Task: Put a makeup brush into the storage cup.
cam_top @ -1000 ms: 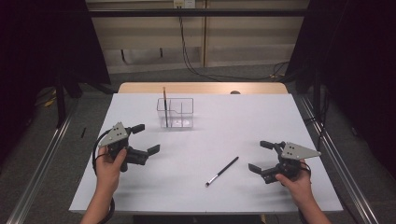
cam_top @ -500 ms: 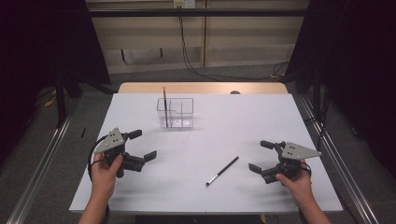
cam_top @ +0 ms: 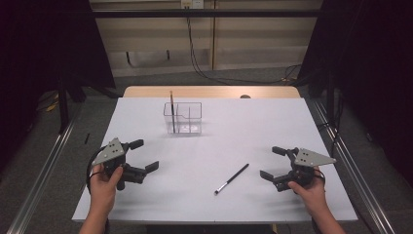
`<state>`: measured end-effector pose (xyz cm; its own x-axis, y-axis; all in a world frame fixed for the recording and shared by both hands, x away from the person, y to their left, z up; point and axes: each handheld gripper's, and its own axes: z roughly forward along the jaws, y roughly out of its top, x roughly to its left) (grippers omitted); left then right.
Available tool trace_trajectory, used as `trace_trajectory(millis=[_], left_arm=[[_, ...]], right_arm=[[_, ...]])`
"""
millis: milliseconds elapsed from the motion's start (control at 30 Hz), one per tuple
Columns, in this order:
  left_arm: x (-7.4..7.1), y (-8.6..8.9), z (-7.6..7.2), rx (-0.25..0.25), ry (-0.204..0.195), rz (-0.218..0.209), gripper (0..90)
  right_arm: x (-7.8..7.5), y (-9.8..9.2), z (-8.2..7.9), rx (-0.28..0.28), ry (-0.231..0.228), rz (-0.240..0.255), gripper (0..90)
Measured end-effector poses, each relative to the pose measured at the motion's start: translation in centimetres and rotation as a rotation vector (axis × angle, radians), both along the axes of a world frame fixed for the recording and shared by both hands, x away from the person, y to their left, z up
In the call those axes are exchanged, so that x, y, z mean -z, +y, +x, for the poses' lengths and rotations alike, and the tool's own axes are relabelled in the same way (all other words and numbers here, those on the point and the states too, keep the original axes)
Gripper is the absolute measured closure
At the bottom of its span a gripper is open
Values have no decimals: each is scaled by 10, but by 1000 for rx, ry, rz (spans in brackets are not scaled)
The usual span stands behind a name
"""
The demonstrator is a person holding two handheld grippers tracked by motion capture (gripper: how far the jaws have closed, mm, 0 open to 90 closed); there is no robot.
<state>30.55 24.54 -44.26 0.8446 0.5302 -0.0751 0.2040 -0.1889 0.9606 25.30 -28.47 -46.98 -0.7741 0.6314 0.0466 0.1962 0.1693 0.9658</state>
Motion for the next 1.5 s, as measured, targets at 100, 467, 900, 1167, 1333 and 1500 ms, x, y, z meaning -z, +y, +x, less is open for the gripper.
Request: trace_trajectory(millis=[100,467,900,1167,1333,1500], left_arm=[[1,2,-1,-1,3,0,0],[3,7,-5,-6,9,-6,0],[4,17,-11,-11,5,-7,0],[6,15,-11,-6,6,2,0],[8,14,-11,0,7,4,0],[7,15,-11,-1,2,-3,0]], right_arm=[[0,-1,0,2,-1,-1,13],[1,-4,-2,12,2,4,13],[1,-4,1,25,3,16,13],[1,-2,0,21,5,8,13],[1,-3,0,24,3,12,13],[1,-3,-1,26,5,11,13]])
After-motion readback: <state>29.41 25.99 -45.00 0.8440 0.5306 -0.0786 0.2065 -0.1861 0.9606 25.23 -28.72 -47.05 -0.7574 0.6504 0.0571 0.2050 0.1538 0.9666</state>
